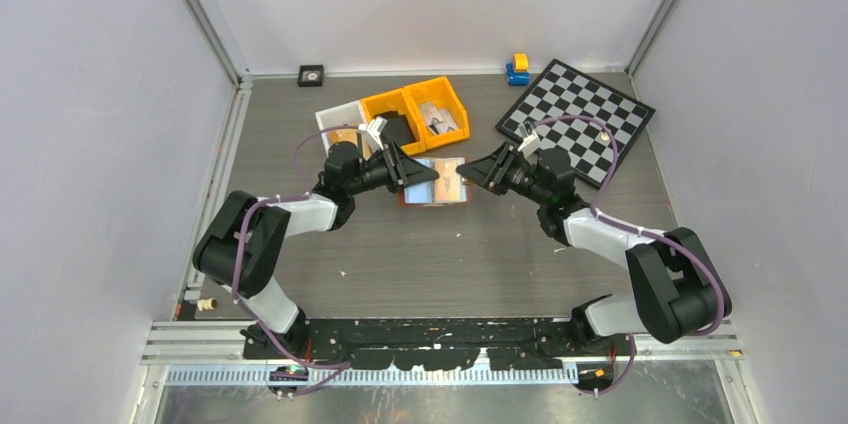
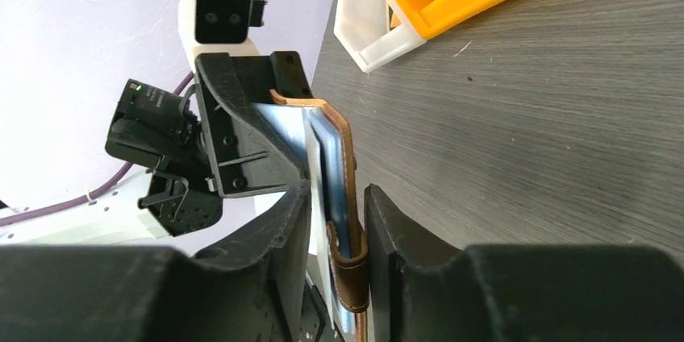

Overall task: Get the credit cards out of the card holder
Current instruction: Remove the credit card from the card holder.

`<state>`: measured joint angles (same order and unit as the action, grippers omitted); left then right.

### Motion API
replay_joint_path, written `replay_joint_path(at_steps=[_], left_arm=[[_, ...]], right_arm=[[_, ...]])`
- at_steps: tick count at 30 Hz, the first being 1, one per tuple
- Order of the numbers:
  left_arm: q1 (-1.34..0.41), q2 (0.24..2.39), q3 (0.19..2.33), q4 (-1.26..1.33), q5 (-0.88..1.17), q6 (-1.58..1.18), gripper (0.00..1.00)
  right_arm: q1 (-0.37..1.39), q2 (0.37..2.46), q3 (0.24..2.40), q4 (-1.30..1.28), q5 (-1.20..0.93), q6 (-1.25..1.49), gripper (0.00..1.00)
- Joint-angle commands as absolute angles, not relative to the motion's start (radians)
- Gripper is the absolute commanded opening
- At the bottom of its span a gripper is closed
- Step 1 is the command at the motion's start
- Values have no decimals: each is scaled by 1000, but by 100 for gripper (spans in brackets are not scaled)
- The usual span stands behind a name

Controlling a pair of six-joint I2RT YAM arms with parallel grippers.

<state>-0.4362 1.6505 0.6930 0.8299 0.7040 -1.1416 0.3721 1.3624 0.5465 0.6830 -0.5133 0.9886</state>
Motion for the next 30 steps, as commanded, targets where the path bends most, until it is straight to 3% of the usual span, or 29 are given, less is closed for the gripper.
replay_joint_path(at_steps=[1, 6, 8, 12, 15, 19, 27, 30], left_arm=[[-432, 1591, 698, 832, 698, -1107, 0], [-433, 1593, 697, 840, 703, -1114, 0], [-433, 1597, 698, 849, 706, -1120, 0], [-433, 1601, 699, 860, 714, -1129, 3], [-431, 1593, 699, 842, 709, -1128, 37], [-431, 1579, 701, 781, 693, -1102, 53], [-429, 1600, 715, 762, 708, -1098, 52], [-432, 1628, 722, 793, 727, -1120, 45]], right_arm=[[378, 1343, 577, 704, -510, 979, 35], [390, 1400, 597, 722, -541, 992, 46], [399, 1417, 605, 723, -545, 991, 45], [403, 1440, 617, 721, -554, 997, 16], [401, 1416, 618, 674, -526, 982, 2], [401, 1337, 613, 560, -446, 923, 1], [399, 1315, 604, 567, -442, 914, 1], [399, 1346, 606, 605, -467, 935, 1]])
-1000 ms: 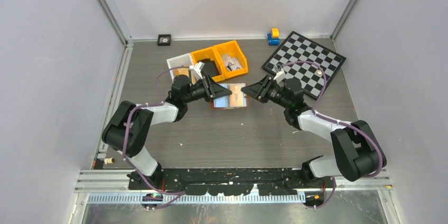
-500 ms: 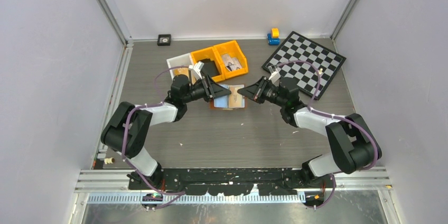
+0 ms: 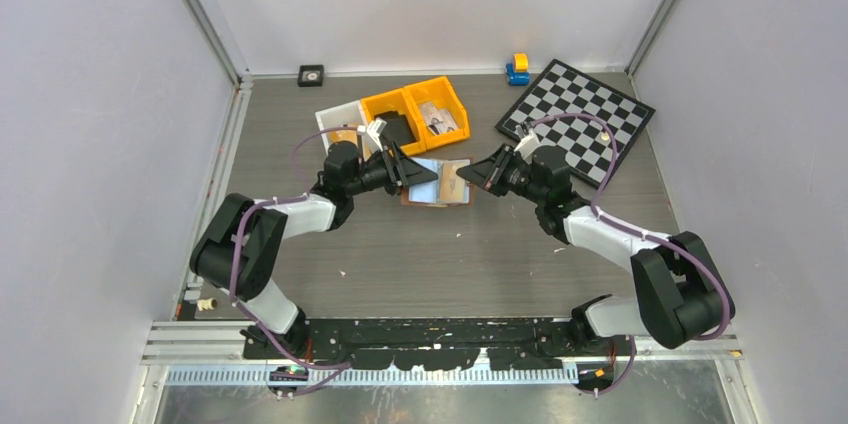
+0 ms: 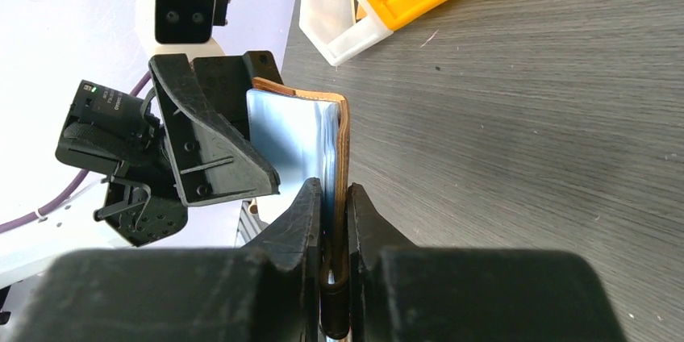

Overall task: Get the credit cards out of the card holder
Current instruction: Remove the credit card from the card holder.

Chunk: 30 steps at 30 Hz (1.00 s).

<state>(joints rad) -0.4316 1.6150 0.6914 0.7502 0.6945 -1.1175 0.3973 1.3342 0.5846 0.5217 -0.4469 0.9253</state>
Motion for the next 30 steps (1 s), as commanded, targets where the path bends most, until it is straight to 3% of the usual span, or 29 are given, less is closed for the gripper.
replay_joint_path(at_steps=[1, 5, 11, 16, 20, 21, 25, 30], left_arm=[[-432, 1634, 720, 806, 729, -1128, 38], [-433, 1637, 717, 820, 729, -1134, 1], [-433, 1644, 716, 819, 725, -1134, 0], [-443, 1655, 726, 821, 735, -1135, 28], [-449, 1666, 733, 821, 742, -1134, 36], [-451, 1668, 735, 821, 744, -1134, 34], [-451, 1671, 740, 821, 747, -1136, 4], [-442, 1649, 725, 828, 738, -1144, 0]], right_arm=[[399, 1350, 606, 608, -466, 937, 1], [398, 1342, 604, 600, -461, 929, 0], [399, 1343, 606, 601, -468, 925, 3], [399, 1363, 607, 644, -499, 947, 1], [399, 1365, 605, 654, -505, 954, 1], [397, 1365, 605, 657, -506, 955, 1], [399, 1360, 604, 656, -505, 956, 1], [398, 1350, 601, 647, -496, 954, 34]])
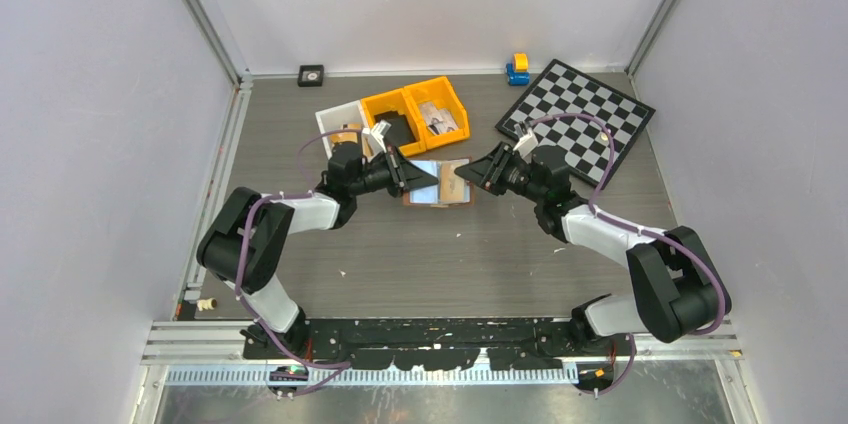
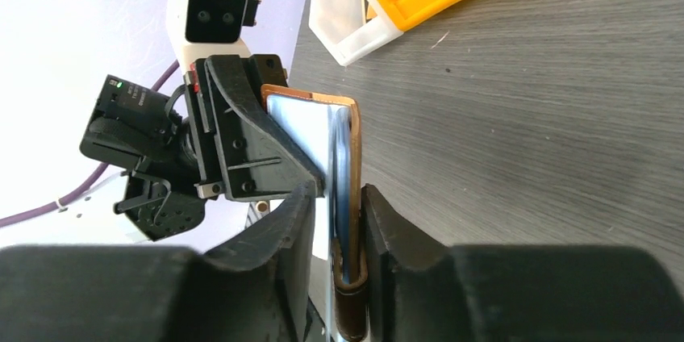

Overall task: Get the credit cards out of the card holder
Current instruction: Remove the credit card from the card holder.

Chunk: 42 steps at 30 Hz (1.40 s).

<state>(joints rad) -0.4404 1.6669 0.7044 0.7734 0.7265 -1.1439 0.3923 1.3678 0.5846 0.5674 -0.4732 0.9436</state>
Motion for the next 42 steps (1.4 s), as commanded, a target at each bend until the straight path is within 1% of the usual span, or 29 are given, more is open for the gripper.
replay_joint_path(at_steps=[1, 3, 5, 6, 9, 10, 20, 22, 29, 31, 34, 36, 40, 42], left_arm=[[-435, 1646, 718, 842, 737, -1154, 0], [-414, 1638, 696, 874, 732, -1180, 0], [-389, 1630, 677, 907, 729, -1199, 0], [-385, 1626, 673, 912, 728, -1201, 0], [-383, 1619, 672, 911, 731, -1201, 0], [-381, 1616, 672, 910, 729, -1201, 0], [-365, 1612, 664, 896, 725, -1197, 0], [-365, 1615, 666, 896, 726, -1199, 0], [-365, 1636, 670, 891, 727, -1204, 0], [-365, 1640, 672, 891, 729, -1205, 0], [-365, 1639, 670, 889, 727, -1200, 0], [-367, 1640, 672, 886, 727, -1197, 0], [-371, 1634, 676, 878, 727, -1192, 0], [-375, 1630, 681, 859, 725, -1180, 0]], right_arm=[[399, 1347, 601, 645, -494, 954, 39], [398, 1339, 596, 643, -486, 950, 48], [399, 1330, 592, 632, -475, 941, 53], [399, 1327, 593, 627, -473, 937, 51], [399, 1331, 597, 626, -479, 936, 33], [399, 1334, 598, 625, -480, 938, 29], [406, 1346, 605, 640, -506, 935, 25], [418, 1351, 611, 657, -524, 936, 22], [481, 1366, 634, 710, -575, 917, 24], [486, 1356, 638, 680, -561, 897, 24], [489, 1348, 645, 636, -539, 875, 19], [490, 1344, 650, 600, -520, 858, 18], [491, 1328, 696, 391, -407, 784, 19], [492, 1329, 715, 335, -374, 765, 19]])
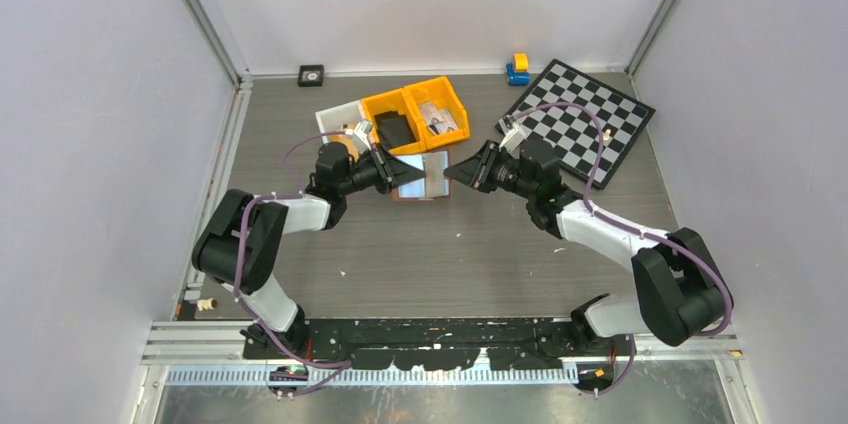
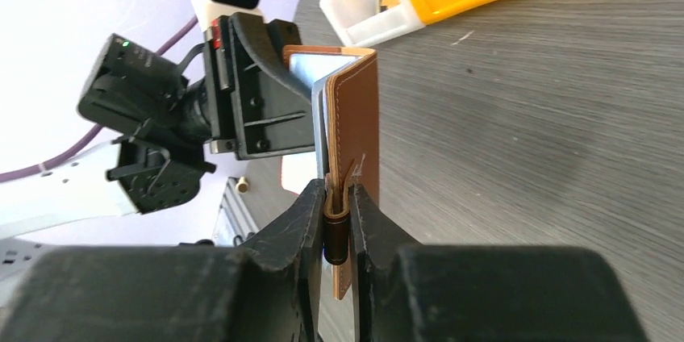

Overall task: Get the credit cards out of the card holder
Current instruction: Remove the credit card from the card holder.

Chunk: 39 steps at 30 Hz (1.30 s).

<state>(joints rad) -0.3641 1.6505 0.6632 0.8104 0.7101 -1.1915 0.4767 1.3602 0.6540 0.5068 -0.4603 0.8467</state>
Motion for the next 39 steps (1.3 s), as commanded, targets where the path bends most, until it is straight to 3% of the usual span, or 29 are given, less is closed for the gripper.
replay_joint_path(at_steps=[1, 16, 31, 34, 39], left_arm=[[-377, 1626, 684, 847, 722, -1172, 0], [-436, 1614, 748, 634, 678, -1035, 0], [-446, 1636, 771, 584, 671, -1012, 0], [-448, 1636, 772, 584, 672, -1012, 0], [-457, 1643, 778, 580, 672, -1010, 0]], right_arm=[[492, 1333, 719, 326, -373, 763, 19], [556, 1406, 773, 304, -407, 721, 22], [603, 1405, 823, 182, -320, 658, 15], [610, 1411, 851, 93, -235, 634, 11], [636, 1437, 867, 112, -281, 621, 5]])
